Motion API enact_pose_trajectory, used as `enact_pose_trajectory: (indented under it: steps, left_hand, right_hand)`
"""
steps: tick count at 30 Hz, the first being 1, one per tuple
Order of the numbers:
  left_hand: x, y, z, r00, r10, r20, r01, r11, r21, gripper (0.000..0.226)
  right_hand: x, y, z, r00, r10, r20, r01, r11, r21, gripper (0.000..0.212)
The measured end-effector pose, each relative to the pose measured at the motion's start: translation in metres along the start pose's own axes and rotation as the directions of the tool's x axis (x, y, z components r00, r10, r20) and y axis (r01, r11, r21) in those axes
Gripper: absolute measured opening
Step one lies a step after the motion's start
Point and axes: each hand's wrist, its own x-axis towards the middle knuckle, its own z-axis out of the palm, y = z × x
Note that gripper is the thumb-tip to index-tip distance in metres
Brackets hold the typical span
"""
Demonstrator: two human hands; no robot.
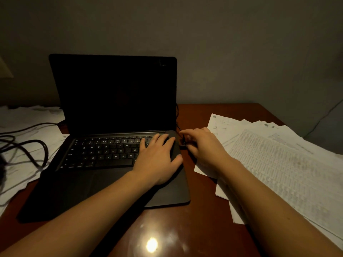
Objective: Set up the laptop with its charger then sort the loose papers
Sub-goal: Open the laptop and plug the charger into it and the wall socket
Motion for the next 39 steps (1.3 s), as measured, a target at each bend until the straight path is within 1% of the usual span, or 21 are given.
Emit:
enact_pose_trajectory:
  steps: [4,7,10,14,21,26,29,34,39]
  left_hand:
    - [0.000,-0.002,0.001,1.000,-0.007,0.002,0.007,1.000,-0.009,0.067]
    - [0.001,-0.003,0.002,1.000,-0.005,-0.002,0.005,1.000,-0.007,0.068]
    - [0.001,-0.003,0.002,1.000,-0.005,0.013,0.005,1.000,0.003,0.069]
    - [0.001,-0.006,0.000,0.999,-0.010,0.039,0.009,1.000,0.011,0.072]
    - [-0.002,-0.021,-0.003,0.996,-0.068,0.064,0.065,0.996,0.058,0.075]
    - [-0.010,-0.039,-0.007,0.993,-0.105,0.054,0.101,0.992,0.074,0.075]
    - [-0.018,-0.050,-0.014,0.991,-0.125,0.039,0.121,0.990,0.078,0.075]
    - [-0.041,-0.074,-0.039,0.989,-0.145,-0.015,0.146,0.988,0.054,0.074]
    - [-0.074,-0.117,-0.083,0.990,-0.135,-0.033,0.136,0.990,0.023,0.073]
  right_hand:
    - [0.005,0.002,-0.001,0.998,0.067,-0.016,-0.067,0.998,-0.010,0.054]
    - [0.002,0.003,0.000,0.992,0.111,-0.060,-0.113,0.993,-0.031,0.054]
    - [-0.002,0.005,-0.001,0.988,0.145,-0.062,-0.148,0.988,-0.037,0.054]
    - [-0.004,0.003,-0.002,0.991,0.124,-0.055,-0.128,0.989,-0.069,0.053]
    - [-0.009,-0.004,-0.009,0.993,0.114,-0.034,-0.117,0.986,-0.120,0.050]
    - [-0.015,-0.015,-0.013,0.994,0.110,-0.029,-0.113,0.982,-0.151,0.046]
    - [-0.018,-0.033,-0.015,0.997,0.074,-0.024,-0.077,0.984,-0.162,0.043]
    - [-0.018,-0.081,-0.012,1.000,-0.012,0.011,0.014,0.988,-0.156,0.044]
    - [-0.010,-0.146,0.005,0.988,-0.148,0.034,0.151,0.979,-0.137,0.046]
